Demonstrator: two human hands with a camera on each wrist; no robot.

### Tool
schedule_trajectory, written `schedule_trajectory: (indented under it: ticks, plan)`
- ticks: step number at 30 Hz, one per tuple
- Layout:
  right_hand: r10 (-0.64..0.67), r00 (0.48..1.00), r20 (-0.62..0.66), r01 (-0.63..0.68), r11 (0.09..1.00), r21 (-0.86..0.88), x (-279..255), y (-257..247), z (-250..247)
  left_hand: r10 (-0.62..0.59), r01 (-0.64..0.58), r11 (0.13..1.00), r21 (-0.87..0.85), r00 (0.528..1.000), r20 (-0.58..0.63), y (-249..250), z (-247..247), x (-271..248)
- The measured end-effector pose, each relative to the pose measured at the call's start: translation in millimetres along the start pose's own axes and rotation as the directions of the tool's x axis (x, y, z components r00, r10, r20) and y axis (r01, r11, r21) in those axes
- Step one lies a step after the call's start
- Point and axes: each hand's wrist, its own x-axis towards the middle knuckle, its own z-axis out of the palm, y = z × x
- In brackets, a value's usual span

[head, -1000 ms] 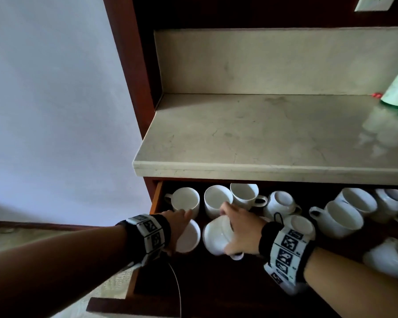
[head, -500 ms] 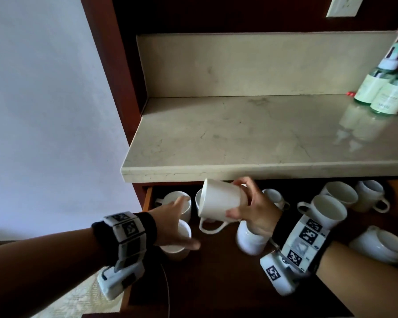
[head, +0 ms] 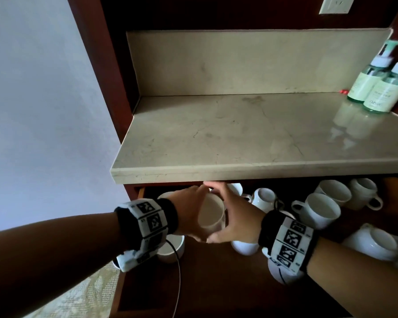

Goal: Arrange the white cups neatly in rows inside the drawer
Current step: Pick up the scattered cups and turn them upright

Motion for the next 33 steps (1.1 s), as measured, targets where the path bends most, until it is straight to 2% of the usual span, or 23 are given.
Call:
schedule_trajectory:
  ticks: [4, 9, 14, 18, 21, 27, 33]
  plan:
    - [0.044, 0.996, 0.083, -0.026, 0.979, -0.204, 5, 0, 14, -0.015, -0.001, 0.99, 0.139, 0.993, 0.115, 6, 15, 8]
    - [0.113, 0.987, 0.117, -0.069, 0.943, -0.327, 11, 10, 30, -0.015, -0.014, 0.989, 0.145, 0.98, 0.196, 5, 27, 9]
    - [0.168, 0.978, 0.124, -0.109, 0.917, -0.383, 15, 12, 35, -0.022, 0.005, 0.996, 0.09, 0.983, 0.181, -9, 27, 8]
    - [0.238, 0.961, 0.138, -0.136, 0.845, -0.516, 15, 11, 38, -0.054, 0.034, 0.992, 0.117, 0.984, 0.17, -18, 21, 4]
    - [0.257, 0.958, 0.129, -0.127, 0.781, -0.611, 12, 10, 40, -0.094, 0.073, 0.989, 0.128, 0.982, 0.162, -25, 16, 2]
    - [0.316, 0.946, 0.064, -0.187, 0.699, -0.691, 14, 17, 58, -0.147, 0.129, 0.984, 0.121, 0.977, 0.155, -33, 15, -3]
    - [0.407, 0.91, -0.077, -0.344, 0.64, -0.687, 21, 19, 72, -0.172, 0.154, 0.98, 0.122, 0.973, 0.156, -40, 14, -6]
